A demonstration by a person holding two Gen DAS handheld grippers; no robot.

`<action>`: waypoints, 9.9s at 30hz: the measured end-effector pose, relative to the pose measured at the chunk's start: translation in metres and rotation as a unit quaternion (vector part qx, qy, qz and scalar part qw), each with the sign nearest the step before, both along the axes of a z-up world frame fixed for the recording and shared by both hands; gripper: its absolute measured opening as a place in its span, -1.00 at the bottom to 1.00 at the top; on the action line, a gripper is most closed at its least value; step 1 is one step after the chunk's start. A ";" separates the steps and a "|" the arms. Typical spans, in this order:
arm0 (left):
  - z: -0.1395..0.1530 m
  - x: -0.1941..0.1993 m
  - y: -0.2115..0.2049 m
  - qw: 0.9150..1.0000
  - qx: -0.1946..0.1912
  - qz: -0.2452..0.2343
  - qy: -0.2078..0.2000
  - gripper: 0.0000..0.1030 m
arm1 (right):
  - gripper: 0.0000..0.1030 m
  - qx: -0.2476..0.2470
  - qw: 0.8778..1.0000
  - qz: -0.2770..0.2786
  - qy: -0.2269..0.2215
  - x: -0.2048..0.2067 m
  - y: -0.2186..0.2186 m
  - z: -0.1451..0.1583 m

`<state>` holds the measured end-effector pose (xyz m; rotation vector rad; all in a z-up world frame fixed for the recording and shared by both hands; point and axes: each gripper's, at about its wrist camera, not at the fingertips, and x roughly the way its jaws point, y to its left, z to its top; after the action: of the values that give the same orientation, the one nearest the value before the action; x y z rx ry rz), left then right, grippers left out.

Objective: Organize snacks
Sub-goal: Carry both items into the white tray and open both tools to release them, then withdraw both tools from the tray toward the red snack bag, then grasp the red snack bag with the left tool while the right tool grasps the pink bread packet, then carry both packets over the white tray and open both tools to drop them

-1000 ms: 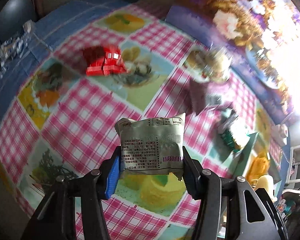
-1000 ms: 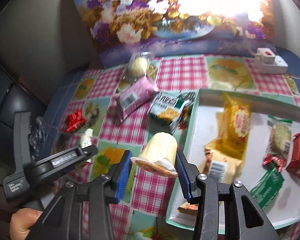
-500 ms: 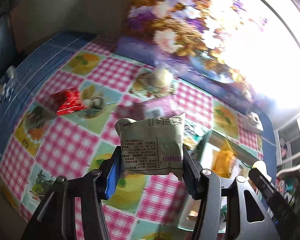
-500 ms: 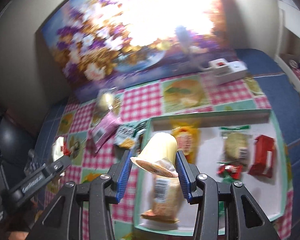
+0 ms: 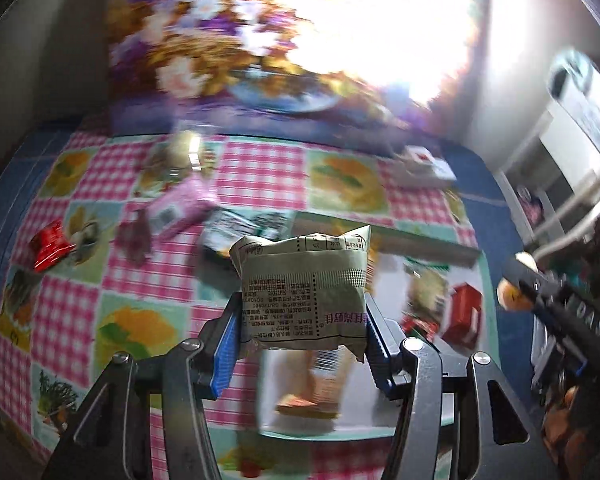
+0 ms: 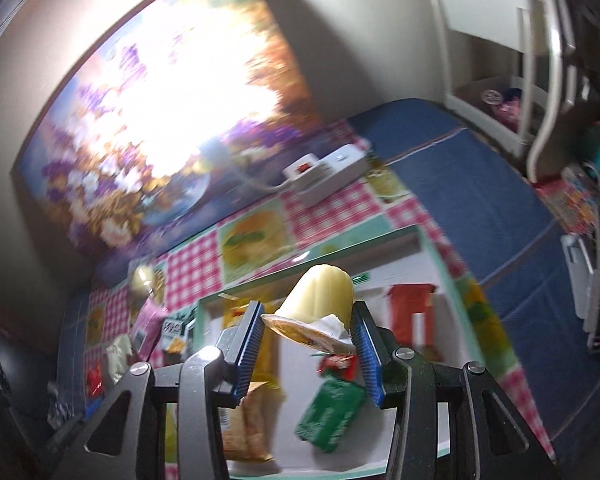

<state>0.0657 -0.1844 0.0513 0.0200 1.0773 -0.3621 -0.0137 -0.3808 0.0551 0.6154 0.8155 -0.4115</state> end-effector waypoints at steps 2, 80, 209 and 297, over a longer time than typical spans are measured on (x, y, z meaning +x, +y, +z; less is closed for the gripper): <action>-0.001 -0.007 -0.015 1.000 0.009 -0.022 -0.003 0.10 | -0.09 0.004 1.000 -0.013 -0.002 -0.007 -0.009 0.000; -0.051 0.056 0.128 0.962 0.040 0.263 0.070 0.89 | 0.81 -0.016 0.990 0.100 0.095 0.043 0.049 -0.059; -0.019 0.066 0.064 0.991 0.015 0.131 0.023 0.24 | 0.62 -0.039 0.993 0.109 0.024 0.083 0.074 -0.009; -0.089 0.063 -0.073 0.992 0.098 -0.038 0.065 0.51 | 0.65 0.067 0.993 -0.027 0.093 0.045 -0.032 -0.081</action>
<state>0.1292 -0.2571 -0.0378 0.2151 1.2410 -0.3296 0.0316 -0.4128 -0.0262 0.7330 1.0114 -0.4699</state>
